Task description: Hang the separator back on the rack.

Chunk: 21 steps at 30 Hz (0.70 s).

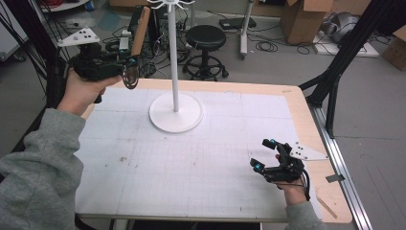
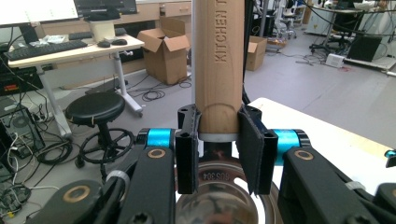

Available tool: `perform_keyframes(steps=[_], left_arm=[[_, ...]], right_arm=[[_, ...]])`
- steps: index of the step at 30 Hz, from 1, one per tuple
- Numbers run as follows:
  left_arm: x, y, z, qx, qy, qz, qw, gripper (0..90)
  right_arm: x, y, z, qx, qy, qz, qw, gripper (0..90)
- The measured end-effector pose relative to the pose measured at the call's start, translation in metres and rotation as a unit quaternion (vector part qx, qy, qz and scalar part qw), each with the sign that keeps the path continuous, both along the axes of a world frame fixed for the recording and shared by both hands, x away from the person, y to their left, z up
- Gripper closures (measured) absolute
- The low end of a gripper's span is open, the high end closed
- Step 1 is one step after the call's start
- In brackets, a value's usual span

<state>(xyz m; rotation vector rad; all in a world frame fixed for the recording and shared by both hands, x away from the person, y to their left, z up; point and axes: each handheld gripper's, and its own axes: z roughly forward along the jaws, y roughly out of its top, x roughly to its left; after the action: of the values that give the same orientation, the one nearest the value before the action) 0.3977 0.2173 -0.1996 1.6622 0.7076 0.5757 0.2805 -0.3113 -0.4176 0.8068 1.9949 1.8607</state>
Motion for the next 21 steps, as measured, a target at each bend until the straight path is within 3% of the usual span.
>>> perform_keyframes(steps=[21], left_arm=[[0.014, -0.009, 0.006, 0.001, -0.007, 0.005, 1.0000, 69.4]], right_arm=[[0.002, -0.002, -0.001, 0.006, 0.003, 0.001, 1.0000, 5.7]])
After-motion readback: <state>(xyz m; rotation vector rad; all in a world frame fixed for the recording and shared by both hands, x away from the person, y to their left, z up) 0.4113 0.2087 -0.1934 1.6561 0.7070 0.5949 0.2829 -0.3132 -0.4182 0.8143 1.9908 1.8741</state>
